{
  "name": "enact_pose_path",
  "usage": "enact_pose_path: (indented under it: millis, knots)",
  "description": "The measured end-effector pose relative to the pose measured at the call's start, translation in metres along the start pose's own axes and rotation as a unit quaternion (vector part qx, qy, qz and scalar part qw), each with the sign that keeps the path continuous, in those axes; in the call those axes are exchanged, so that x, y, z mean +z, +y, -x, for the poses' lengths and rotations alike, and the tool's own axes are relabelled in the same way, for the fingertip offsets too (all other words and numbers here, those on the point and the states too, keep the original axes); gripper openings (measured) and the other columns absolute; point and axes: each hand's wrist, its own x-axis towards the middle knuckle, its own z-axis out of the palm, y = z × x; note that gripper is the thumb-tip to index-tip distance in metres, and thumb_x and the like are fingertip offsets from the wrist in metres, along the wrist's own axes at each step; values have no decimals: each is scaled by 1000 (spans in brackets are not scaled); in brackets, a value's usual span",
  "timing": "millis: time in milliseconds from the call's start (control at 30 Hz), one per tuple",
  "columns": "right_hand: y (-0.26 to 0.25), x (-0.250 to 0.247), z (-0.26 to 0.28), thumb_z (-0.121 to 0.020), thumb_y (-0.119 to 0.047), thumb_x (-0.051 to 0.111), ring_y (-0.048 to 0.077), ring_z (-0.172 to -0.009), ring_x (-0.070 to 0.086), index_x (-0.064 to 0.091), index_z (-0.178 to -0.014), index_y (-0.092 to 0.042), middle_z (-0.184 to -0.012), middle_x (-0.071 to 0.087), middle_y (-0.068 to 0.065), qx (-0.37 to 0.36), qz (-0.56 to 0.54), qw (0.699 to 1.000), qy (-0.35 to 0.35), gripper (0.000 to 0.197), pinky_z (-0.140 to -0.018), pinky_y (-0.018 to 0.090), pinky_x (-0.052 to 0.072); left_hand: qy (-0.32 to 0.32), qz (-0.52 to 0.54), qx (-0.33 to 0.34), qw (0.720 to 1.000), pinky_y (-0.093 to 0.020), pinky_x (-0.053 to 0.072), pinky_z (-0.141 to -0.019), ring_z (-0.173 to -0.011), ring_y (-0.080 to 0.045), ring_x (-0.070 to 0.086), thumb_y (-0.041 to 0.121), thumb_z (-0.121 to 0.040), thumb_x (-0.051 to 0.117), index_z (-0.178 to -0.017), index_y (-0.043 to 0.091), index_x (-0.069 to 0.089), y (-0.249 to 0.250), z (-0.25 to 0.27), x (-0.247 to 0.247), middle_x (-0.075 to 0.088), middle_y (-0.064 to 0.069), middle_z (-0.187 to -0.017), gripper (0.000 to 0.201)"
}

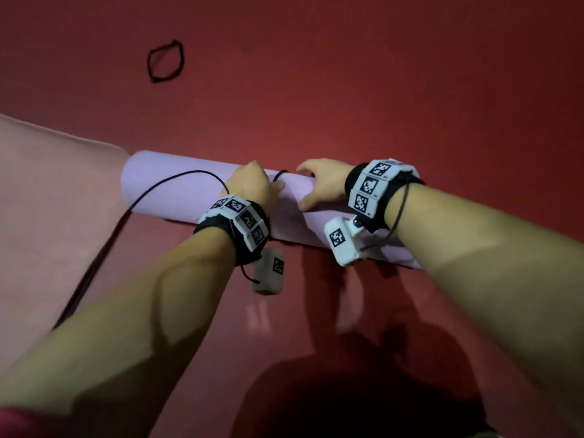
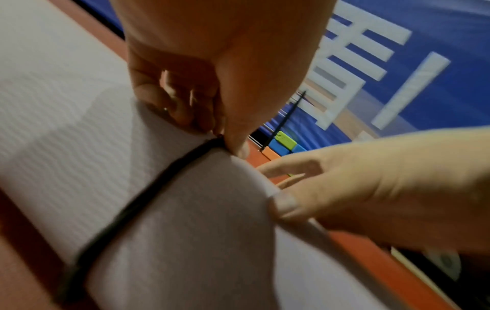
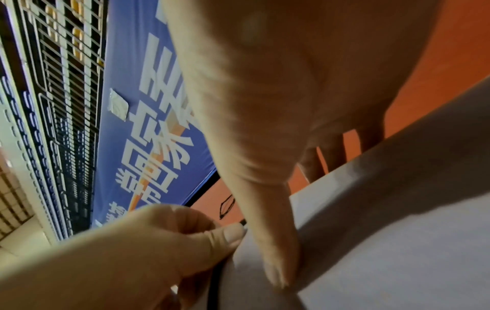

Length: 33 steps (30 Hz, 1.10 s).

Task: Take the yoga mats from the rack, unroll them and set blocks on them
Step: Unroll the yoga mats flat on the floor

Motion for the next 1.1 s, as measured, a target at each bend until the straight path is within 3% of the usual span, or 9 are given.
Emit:
enact_pose_path:
  millis: [233,400,500,567,667,733,800,1000,1100]
  knots:
    - [-10,16,10,-58,-49,88,29,-115,47,47,-136,-35,-125,49,2,25,70,997,36,89,-87,38,40,-62,-25,6,998,-38,45,-82,-111,-36,58,30,-97,54,-116,1,58,-1,19,-1,58,-19,-124,35]
    - [-13,21,15,-55,-49,89,30,-117,44,49,-133,-40,-123,46,3,40,54,997,49,89,-85,39,36,-99,29,95,990,-36,37,-71,-108,-40,53,14,-96,49,-92,-7,59,5,40,-1,62,-31,-104,24]
    - [-19,19,20,-57,-45,89,30,-118,43,54,-133,-40,-117,44,3,50,45,996,59,84,-89,39,41,-100,80,96,987,-36,38,-66,-96,-39,61,14,-96,50,-71,6,49,12,50,-4,65,-26,-95,27]
    - [-23,18,23,-69,-30,81,27,-115,52,65,-124,-31,-117,58,3,40,0,996,76,57,-95,38,47,-100,95,83,987,-30,39,-69,-86,-30,59,19,-99,49,-64,18,46,11,52,-2,61,-12,-85,35]
    - [-32,12,25,-82,-3,59,23,-73,63,75,-94,-8,-84,72,8,58,-142,987,54,20,-67,29,52,-97,113,86,985,-29,39,-71,-75,-24,50,23,-100,50,-62,23,44,7,57,-2,56,-6,-78,38]
    - [-41,9,28,-88,-10,55,22,-48,52,65,-80,-3,-70,66,13,101,-230,968,26,14,-44,21,41,-96,156,89,979,-30,38,-68,-68,-22,45,22,-99,54,-60,20,42,7,64,-1,50,-4,-70,41]
    - [-44,10,26,-91,-19,58,19,-37,45,58,-71,-5,-61,60,13,129,-269,955,8,25,-36,15,33,-90,207,86,970,-34,39,-65,-69,-22,44,18,-97,56,-60,18,40,6,67,2,49,-4,-67,40]
    - [-41,13,20,-71,2,70,18,-41,47,64,-65,-1,-51,58,11,201,-328,922,44,8,-39,19,36,-117,153,133,972,-36,43,-63,-64,-22,46,21,-96,55,-67,5,51,-4,62,-5,57,-14,-70,32]
    - [-41,14,21,-74,1,62,16,-43,51,67,-70,1,-56,62,12,203,-369,907,31,7,-42,22,43,-80,66,150,983,-33,41,-64,-81,-24,54,12,-89,58,-79,10,61,-9,51,-12,59,-7,-82,10]
